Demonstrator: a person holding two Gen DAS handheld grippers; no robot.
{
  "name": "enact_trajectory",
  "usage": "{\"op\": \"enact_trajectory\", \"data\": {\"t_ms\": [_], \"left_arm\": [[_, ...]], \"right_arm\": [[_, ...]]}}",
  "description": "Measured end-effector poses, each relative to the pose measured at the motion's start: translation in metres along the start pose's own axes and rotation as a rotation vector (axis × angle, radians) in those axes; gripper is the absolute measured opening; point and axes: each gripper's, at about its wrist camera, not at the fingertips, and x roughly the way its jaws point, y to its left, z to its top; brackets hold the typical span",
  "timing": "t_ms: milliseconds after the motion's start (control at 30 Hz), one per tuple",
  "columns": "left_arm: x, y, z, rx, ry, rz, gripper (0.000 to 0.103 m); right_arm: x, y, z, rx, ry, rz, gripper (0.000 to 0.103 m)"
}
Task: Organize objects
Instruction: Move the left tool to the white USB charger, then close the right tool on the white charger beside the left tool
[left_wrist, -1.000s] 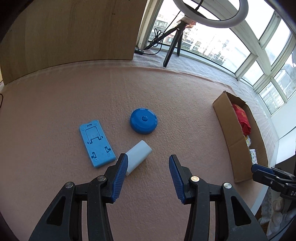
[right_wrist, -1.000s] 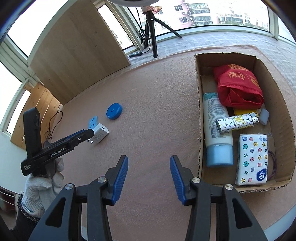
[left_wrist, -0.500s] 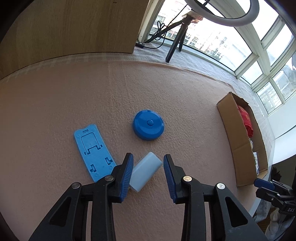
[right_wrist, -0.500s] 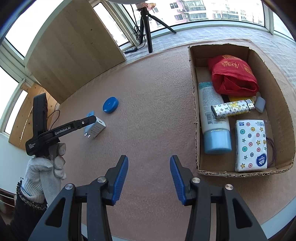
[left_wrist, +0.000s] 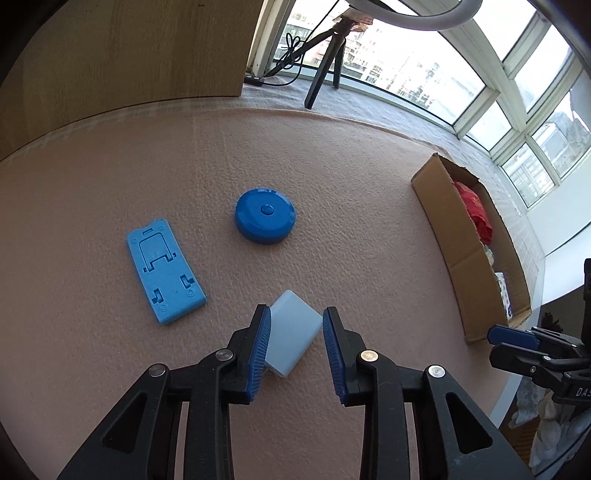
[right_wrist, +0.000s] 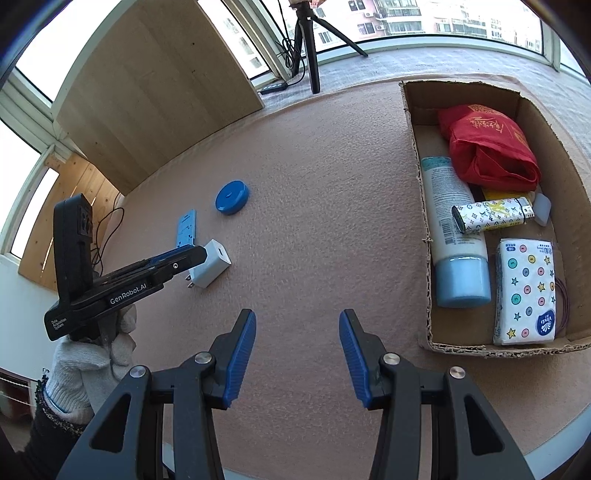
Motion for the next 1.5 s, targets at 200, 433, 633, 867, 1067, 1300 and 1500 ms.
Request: {"op": "enact_trajectory", "data": {"t_ms": [200, 433, 633, 867, 1067, 1300, 1500], "left_arm": [[0.007, 0.009, -0.002, -0.017, 0.015, -0.055, 0.032], [0.011, -0.02, -0.023, 0.031, 0.051, -0.121, 0.032], [0.007, -0.034, -0.039, 0.008, 0.031, -0.111, 0.043], [0.01, -0.04, -0.041, 0.042, 0.054, -0.058, 0.053], [0.015, -0.036, -0.041, 0.025, 0.074, -0.057, 0.054], [0.015, -0.032, -0.042, 0.012, 0.068, -0.081, 0.053], [0.018, -0.032, -0.043, 0.006, 0.074, -0.097, 0.047]], "right_arm": [[0.013, 0.004, 0.002, 0.004, 0.026, 0.019, 0.043], [0.02, 0.001, 0.012, 0.021, 0.039, 0.04, 0.043], [0.03, 0.005, 0.022, 0.008, 0.058, 0.062, 0.043], [0.061, 0.024, 0.032, -0.037, 0.129, 0.093, 0.043], [0.084, 0.036, 0.033, -0.056, 0.187, 0.117, 0.043], [0.098, 0.039, 0.034, -0.051, 0.233, 0.138, 0.036], [0.1, 0.043, 0.034, -0.057, 0.249, 0.158, 0.03]]}}
